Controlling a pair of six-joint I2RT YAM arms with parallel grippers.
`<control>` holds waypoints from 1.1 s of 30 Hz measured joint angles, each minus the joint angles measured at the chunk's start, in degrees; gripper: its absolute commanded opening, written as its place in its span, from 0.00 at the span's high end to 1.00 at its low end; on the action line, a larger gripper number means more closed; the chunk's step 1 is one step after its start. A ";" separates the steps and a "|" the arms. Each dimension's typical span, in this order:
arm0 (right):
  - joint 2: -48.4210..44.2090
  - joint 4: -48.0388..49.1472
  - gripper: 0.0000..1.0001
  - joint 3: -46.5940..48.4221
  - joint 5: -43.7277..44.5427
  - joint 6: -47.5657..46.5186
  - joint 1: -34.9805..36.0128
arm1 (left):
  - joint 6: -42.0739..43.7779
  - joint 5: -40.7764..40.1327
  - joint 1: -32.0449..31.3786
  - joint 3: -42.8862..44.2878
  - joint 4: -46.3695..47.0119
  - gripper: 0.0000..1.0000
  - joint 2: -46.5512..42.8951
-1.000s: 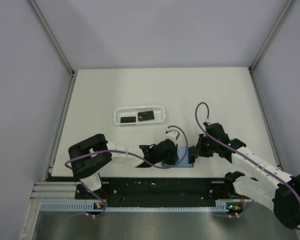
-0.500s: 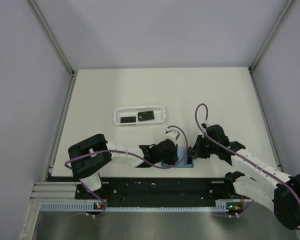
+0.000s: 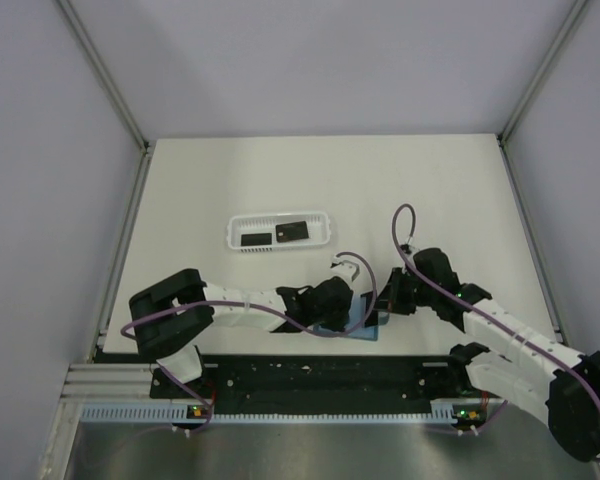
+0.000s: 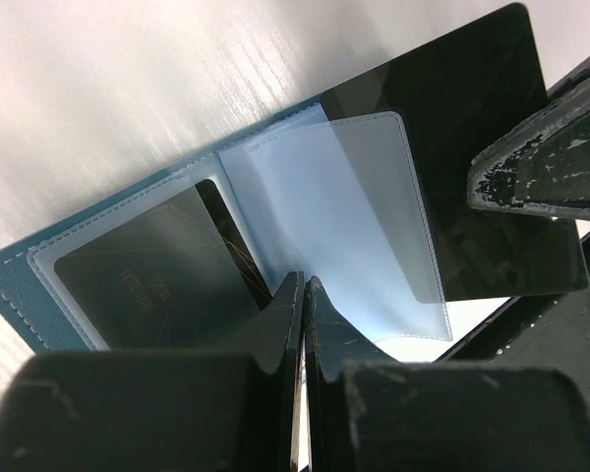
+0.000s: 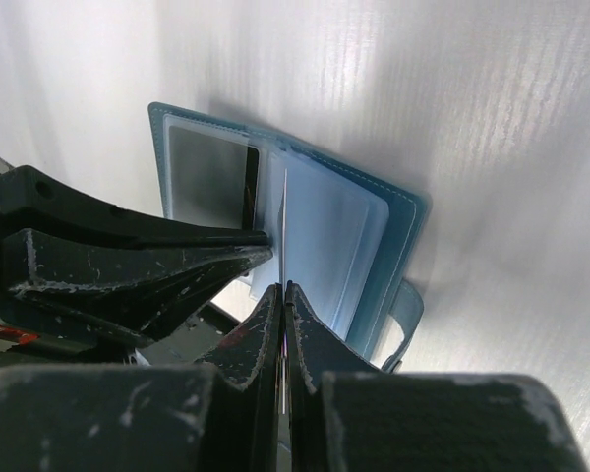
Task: Put the credit cards into the card holder
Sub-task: Insert the credit card into the card holder.
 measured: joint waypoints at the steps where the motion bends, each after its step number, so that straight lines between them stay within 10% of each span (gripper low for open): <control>1: -0.04 0.26 1.00 0.00 -0.17 0.15 0.00 | 0.28 0.00 0.00 0.26 -0.70 1.00 -0.09; 33: 1.42 6.08 1.00 -3.02 -2.67 2.99 0.00 | 2.49 2.25 0.00 2.10 -2.97 1.00 -7.04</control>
